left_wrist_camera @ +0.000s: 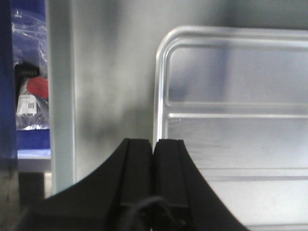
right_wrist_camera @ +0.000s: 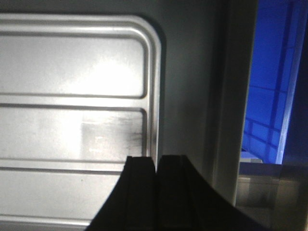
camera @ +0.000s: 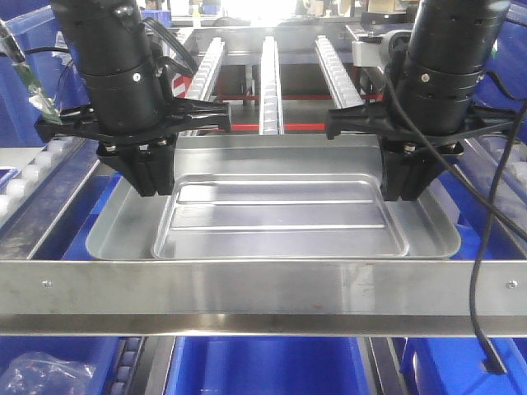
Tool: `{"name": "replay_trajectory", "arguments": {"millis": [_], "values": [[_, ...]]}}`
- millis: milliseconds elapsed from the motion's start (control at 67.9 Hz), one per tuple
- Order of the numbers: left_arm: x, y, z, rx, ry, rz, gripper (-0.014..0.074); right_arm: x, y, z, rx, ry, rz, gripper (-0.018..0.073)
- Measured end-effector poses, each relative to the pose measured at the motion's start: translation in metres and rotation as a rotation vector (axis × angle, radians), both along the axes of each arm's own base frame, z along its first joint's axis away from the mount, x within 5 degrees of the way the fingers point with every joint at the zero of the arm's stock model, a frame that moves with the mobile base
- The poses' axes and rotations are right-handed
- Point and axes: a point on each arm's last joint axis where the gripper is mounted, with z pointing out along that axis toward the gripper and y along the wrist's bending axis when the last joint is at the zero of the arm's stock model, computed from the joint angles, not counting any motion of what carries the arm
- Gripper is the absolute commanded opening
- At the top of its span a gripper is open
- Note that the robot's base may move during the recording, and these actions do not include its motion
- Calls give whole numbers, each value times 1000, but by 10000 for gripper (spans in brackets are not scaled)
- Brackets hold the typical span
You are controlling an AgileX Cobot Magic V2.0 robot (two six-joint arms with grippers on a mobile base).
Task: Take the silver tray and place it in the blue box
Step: 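Lower both open grippers down to opposite rims of the silver tray, then close both grippers on the tray's opposite rims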
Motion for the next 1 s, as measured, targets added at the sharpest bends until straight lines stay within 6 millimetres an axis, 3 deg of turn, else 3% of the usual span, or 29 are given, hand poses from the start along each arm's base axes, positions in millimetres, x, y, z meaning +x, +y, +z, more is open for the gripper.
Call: {"name": "replay_trajectory", "arguments": {"millis": [118,192,309,412,707,884,1002], "values": [[1,-1,1,-4,-18,-8,-92,-1,0,0,-1,14,-4,65],[2,-1,-2,7,-18,-11,-53,-2,0,-1,-1,18,-5,124],[4,-1,-7,18,-11,-14,195,-2,0,-1,1,19,-6,255],[4,-2,-10,14,1,-10,309,-1,0,-1,1,17,-6,320],[3,-4,-13,-12,27,7,275,3,2,-9,3,20,-5,323],[4,-5,-18,-6,37,8,275,5,3,-19,-5,47,-7,418],[4,-5,-18,-6,37,8,275,5,3,-20,-6,50,-7,425]]}}
